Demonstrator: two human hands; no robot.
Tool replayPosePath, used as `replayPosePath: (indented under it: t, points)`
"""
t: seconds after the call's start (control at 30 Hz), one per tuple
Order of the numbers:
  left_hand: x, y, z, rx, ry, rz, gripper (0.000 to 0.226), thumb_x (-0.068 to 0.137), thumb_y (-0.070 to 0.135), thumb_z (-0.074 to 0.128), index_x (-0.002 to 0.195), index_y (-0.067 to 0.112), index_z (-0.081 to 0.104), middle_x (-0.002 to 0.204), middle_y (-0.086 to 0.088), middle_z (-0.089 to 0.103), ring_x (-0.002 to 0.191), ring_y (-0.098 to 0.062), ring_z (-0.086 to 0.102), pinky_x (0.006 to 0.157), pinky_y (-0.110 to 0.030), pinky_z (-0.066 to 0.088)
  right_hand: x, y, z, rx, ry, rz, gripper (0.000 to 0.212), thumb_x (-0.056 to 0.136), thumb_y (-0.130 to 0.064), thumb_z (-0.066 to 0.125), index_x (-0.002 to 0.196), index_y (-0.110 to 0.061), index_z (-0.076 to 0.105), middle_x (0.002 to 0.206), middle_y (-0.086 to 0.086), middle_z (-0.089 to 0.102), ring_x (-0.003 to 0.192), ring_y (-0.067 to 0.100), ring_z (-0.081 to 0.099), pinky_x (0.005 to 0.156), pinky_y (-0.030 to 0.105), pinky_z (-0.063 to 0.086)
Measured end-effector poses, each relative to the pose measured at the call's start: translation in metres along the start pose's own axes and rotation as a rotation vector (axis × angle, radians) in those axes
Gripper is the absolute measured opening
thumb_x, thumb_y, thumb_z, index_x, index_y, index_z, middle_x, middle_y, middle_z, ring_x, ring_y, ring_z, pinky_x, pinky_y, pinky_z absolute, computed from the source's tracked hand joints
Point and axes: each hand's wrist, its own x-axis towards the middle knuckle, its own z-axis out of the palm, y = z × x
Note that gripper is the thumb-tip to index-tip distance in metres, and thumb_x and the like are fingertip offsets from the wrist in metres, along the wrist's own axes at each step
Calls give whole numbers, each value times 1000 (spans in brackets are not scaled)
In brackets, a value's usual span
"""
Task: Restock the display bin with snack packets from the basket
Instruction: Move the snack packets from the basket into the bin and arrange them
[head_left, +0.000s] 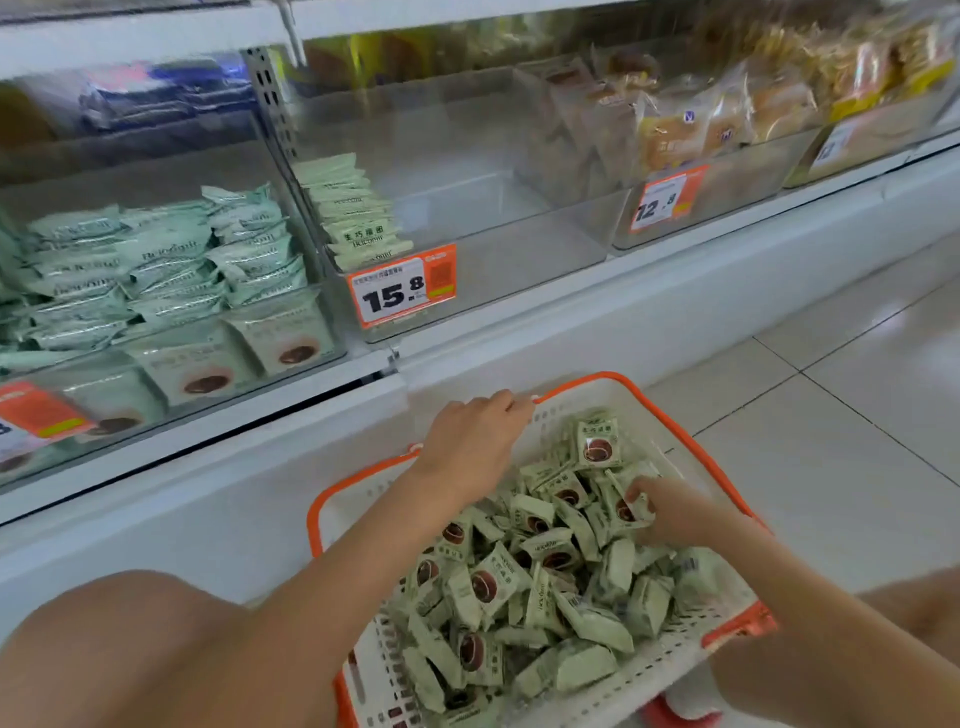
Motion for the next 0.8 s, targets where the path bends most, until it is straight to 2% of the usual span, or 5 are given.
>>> replayPosePath:
  t: [0.1, 0.2, 0.47, 0.63, 0.8]
  points:
    - [2, 9, 12, -35, -75, 15, 35, 92, 6, 45, 123, 19, 47, 116, 1, 54, 92, -19, 56, 62, -28, 31, -1, 4, 39, -128, -178, 42, 66, 78, -27, 74, 136, -20, 41, 133, 1, 51, 113, 20, 53, 91, 29, 46]
    - [5, 14, 15, -86, -127, -6, 34, 92, 8, 47, 123, 20, 49, 117, 2, 56, 95, -19, 57, 64, -28, 34, -1, 13, 72, -261, -170, 80, 90, 79, -22, 69, 149, -24, 12, 132, 2, 53, 107, 21, 55, 97, 40, 47]
    - [2, 15, 17, -152, -231, -41, 32, 91, 12, 48, 121, 21, 50, 116, 2, 56, 100, -19, 56, 72, -32, 46, 11, 20, 111, -390, -49, 144, 82, 84, -25, 56, 148, -12, 8, 139, 11, 45, 128, 29, 40, 109, 44, 29]
    - [1, 14, 14, -172, -251, -60, 35, 90, 13, 50, 123, 22, 50, 117, 3, 56, 101, -18, 55, 76, -33, 48, 12, 3, 66, -170, -191, 200, 82, 76, -40, 70, 143, -14, 31, 132, 4, 53, 115, 24, 55, 95, 37, 49]
    - [1, 23, 4, -402, -320, -28, 63, 86, 25, 65, 141, 27, 35, 143, 5, 39, 126, -13, 42, 101, -33, 40, -18, -29, -34, 417, -117, 33, 50, 82, -38, 69, 116, -8, 49, 87, 3, 57, 61, 16, 55, 57, 22, 51]
